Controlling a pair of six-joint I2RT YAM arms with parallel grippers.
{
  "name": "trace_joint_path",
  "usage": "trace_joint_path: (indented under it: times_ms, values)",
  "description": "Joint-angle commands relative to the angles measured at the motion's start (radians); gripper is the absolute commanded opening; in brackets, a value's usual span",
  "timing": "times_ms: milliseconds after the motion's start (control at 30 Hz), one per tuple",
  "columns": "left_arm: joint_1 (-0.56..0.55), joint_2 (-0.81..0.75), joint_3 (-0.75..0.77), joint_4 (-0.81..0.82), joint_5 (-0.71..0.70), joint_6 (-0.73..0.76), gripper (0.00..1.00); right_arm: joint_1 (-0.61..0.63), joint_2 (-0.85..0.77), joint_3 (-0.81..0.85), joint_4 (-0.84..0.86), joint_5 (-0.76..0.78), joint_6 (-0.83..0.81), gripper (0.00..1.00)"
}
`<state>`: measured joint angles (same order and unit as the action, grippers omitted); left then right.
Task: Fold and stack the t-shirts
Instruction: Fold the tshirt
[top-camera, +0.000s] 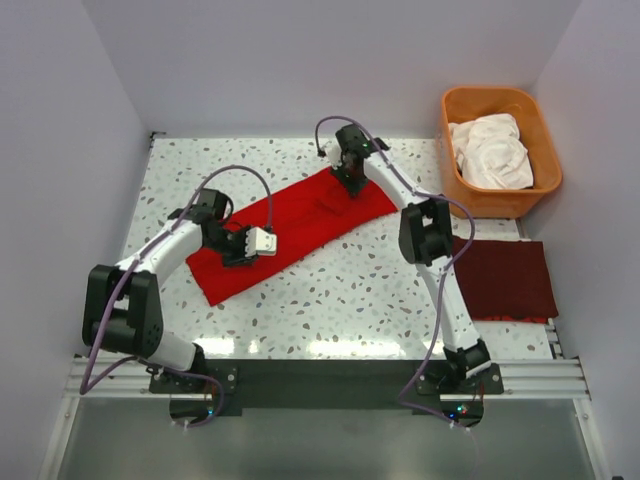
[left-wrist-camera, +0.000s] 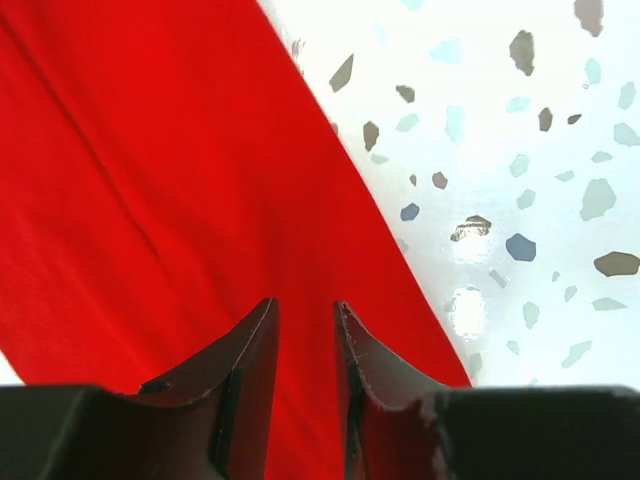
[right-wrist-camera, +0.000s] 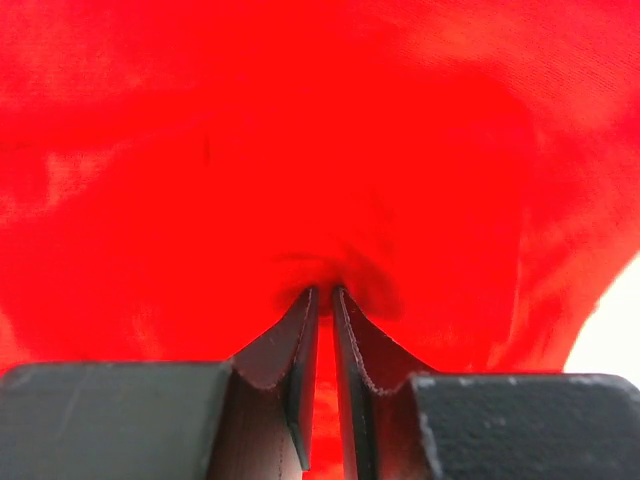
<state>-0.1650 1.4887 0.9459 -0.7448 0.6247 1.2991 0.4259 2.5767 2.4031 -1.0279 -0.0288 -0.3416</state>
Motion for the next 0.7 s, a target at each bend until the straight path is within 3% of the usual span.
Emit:
trace_joint_path:
  times_ms: [0, 67, 100, 267, 400, 667]
  values:
    - [0.001, -0.015, -0.015, 0.074, -0.085, -0.119, 0.33, 0.019, 0.106, 0.042, 0.306, 0.231, -0.112, 0.16]
    - [-0.001, 0.034, -0.006, 0.113, -0.124, -0.167, 0.33, 0.033, 0.089, 0.002, 0.537, 0.285, -0.169, 0.2]
    - [-0.011, 0.054, 0.001, 0.126, -0.141, -0.182, 0.33, 0.039, 0.07, -0.03, 0.61, 0.297, -0.178, 0.3]
    - [-0.059, 0.174, 0.034, 0.174, -0.227, -0.248, 0.29, 0.047, 0.002, -0.002, 0.774, 0.294, -0.185, 0.45]
    - [-0.12, 0.219, 0.013, 0.182, -0.253, -0.228, 0.25, 0.047, -0.133, -0.103, 0.815, 0.264, -0.175, 0.61]
    - [-0.342, 0.171, -0.045, 0.065, -0.159, -0.28, 0.21, 0.037, -0.363, -0.231, 0.654, 0.234, -0.123, 0.71]
